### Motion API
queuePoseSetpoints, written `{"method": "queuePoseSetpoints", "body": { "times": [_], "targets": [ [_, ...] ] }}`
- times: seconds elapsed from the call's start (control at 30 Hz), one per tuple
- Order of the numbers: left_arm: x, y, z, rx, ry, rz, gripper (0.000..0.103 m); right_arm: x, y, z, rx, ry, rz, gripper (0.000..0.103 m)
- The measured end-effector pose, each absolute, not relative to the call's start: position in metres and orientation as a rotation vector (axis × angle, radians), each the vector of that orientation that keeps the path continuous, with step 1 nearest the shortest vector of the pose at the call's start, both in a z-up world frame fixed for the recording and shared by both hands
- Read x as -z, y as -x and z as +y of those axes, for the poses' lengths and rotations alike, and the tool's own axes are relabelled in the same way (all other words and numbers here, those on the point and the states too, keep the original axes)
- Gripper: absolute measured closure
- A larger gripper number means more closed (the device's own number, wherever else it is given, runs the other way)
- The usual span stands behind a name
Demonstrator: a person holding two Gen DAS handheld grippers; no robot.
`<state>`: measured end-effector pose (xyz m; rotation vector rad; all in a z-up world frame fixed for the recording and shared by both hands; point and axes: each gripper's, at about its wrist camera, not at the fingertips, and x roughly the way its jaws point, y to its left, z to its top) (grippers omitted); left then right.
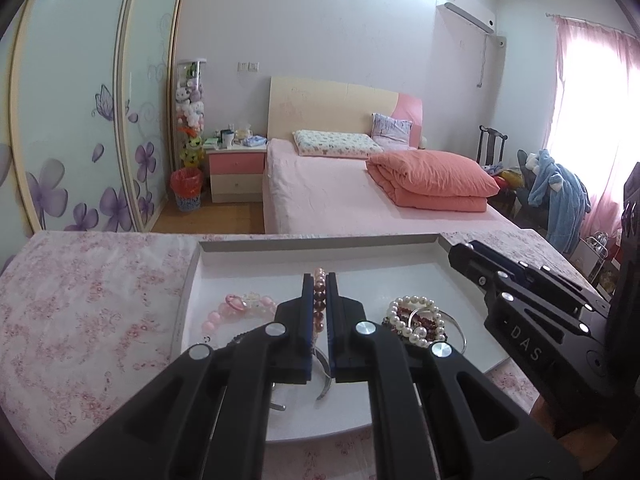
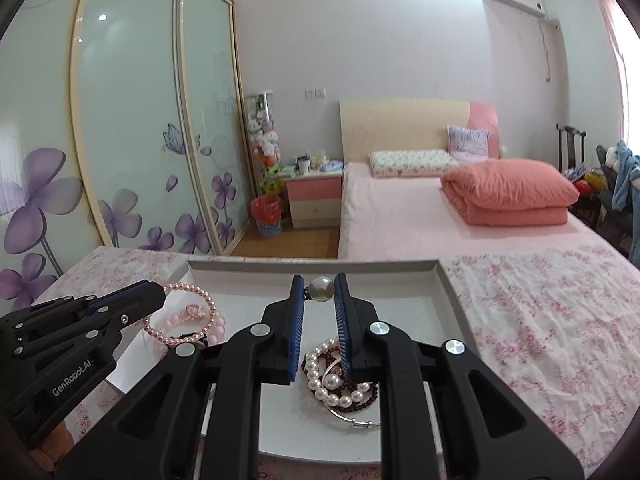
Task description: Organize jewelry
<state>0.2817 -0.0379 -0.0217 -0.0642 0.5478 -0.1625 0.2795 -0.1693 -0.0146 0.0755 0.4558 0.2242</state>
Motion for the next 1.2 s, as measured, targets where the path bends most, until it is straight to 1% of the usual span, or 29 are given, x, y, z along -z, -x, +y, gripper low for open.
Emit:
{"method": "queuePoseSetpoints", "body": {
  "times": [0.03,0.1,0.13,0.17,0.27,0.37,0.5,0.57,0.6,0.67,0.7,0.73,0.77,0.8,0.83,0.87,0.9,0.93,0.97,1.03,1.1,1.2],
  "targets": [
    [0.023,-0.283,-0.036,0.158,0.072,0.554,0.096,0.016,-0.28,-0.17,-0.227,-0.081,0.464,0.085],
    [0.025,-0.285,-0.032,0.15,0.085,0.562,0.094,0.015,-0.28,-0.174,-0.221,-0.092,0.467,0.079],
    [0.025,-0.285,-0.03,0.145,0.091,0.564,0.094,0.014,-0.278,-0.176,-0.217,-0.099,0.462,0.073],
    [0.024,-0.285,-0.025,0.138,0.101,0.565,0.094,0.013,-0.278,-0.178,-0.213,-0.105,0.459,0.07],
    [0.021,-0.281,-0.012,0.12,0.135,0.561,0.094,0.008,-0.274,-0.185,-0.202,-0.129,0.451,0.07],
    [0.014,-0.274,0.0,0.103,0.162,0.55,0.091,0.004,-0.27,-0.193,-0.193,-0.151,0.449,0.07],
    [0.005,-0.255,0.011,0.083,0.166,0.534,0.082,-0.002,-0.257,-0.198,-0.187,-0.147,0.448,0.07],
    [0.002,-0.244,0.015,0.077,0.168,0.532,0.079,-0.005,-0.248,-0.201,-0.186,-0.147,0.447,0.07],
    [0.001,-0.235,0.018,0.075,0.17,0.53,0.076,-0.006,-0.242,-0.202,-0.185,-0.15,0.447,0.068],
    [-0.001,-0.221,0.022,0.064,0.163,0.525,0.069,-0.009,-0.228,-0.202,-0.181,-0.151,0.442,0.055],
    [-0.001,-0.214,0.024,0.06,0.157,0.522,0.064,-0.01,-0.223,-0.202,-0.181,-0.15,0.439,0.052],
    [-0.002,-0.207,0.025,0.055,0.149,0.521,0.057,-0.012,-0.214,-0.201,-0.183,-0.147,0.437,0.046],
    [-0.002,-0.197,0.026,0.05,0.141,0.516,0.053,-0.012,-0.209,-0.2,-0.184,-0.144,0.438,0.04],
    [-0.003,-0.191,0.028,0.047,0.139,0.512,0.045,-0.013,-0.203,-0.199,-0.185,-0.141,0.439,0.038],
    [-0.003,-0.183,0.028,0.044,0.136,0.507,0.037,-0.014,-0.194,-0.197,-0.186,-0.14,0.439,0.032],
    [-0.004,-0.174,0.03,0.038,0.133,0.498,0.034,-0.014,-0.188,-0.197,-0.188,-0.141,0.438,0.026],
    [-0.005,-0.169,0.03,0.037,0.133,0.493,0.028,-0.014,-0.182,-0.198,-0.189,-0.141,0.437,0.022],
    [-0.006,-0.161,0.031,0.037,0.133,0.485,0.022,-0.015,-0.175,-0.196,-0.186,-0.138,0.435,0.016],
    [-0.008,-0.154,0.032,0.037,0.135,0.478,0.018,-0.015,-0.169,-0.196,-0.183,-0.137,0.43,0.01],
    [-0.011,-0.142,0.033,0.04,0.139,0.457,0.008,-0.017,-0.159,-0.197,-0.176,-0.129,0.421,0.004],
    [-0.013,-0.13,0.03,0.032,0.131,0.429,0.004,-0.018,-0.147,-0.193,-0.159,-0.103,0.402,0.002],
    [-0.015,-0.112,0.027,0.022,0.117,0.388,0.004,-0.02,-0.129,-0.191,-0.137,-0.068,0.366,0.002]
  ]
}}
